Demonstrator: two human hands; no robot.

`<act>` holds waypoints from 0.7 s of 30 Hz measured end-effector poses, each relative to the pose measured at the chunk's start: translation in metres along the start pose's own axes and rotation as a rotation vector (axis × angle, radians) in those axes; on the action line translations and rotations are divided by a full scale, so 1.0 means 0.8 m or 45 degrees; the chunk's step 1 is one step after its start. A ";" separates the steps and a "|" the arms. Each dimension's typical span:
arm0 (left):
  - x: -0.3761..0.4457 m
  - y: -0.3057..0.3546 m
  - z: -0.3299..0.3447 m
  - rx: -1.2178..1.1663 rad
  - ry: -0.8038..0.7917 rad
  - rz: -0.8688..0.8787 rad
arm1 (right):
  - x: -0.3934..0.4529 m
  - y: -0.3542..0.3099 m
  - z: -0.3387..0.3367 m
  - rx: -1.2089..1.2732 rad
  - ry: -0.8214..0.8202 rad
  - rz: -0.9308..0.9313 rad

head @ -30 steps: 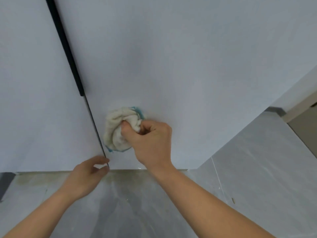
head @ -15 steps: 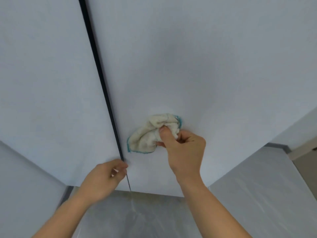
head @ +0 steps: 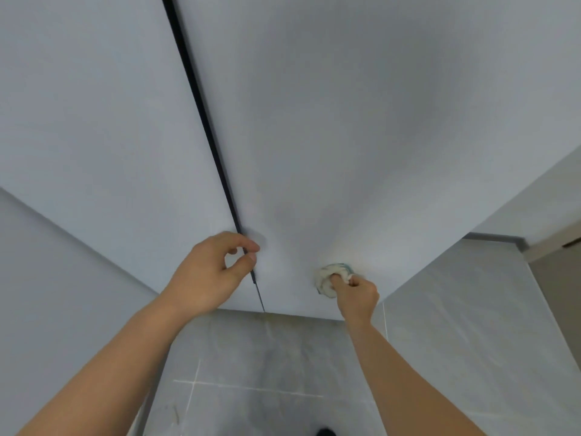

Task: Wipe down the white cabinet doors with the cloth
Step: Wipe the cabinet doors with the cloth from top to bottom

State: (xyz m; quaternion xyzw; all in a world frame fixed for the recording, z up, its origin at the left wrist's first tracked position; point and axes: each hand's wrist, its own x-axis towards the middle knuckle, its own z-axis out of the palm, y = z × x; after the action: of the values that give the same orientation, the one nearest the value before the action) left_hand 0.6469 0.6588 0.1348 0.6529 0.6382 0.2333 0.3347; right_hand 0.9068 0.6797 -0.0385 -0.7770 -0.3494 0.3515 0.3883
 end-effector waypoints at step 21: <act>-0.033 0.355 -0.196 -1.111 0.023 -0.173 | -0.197 -0.567 -0.230 0.628 -0.414 -0.511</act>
State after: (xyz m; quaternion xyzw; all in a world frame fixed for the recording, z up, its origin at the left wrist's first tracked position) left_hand 0.7227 0.6654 0.4512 0.4047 0.5245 0.4642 0.5880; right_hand 0.8545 0.6919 0.4730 -0.5099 -0.4567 0.4609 0.5647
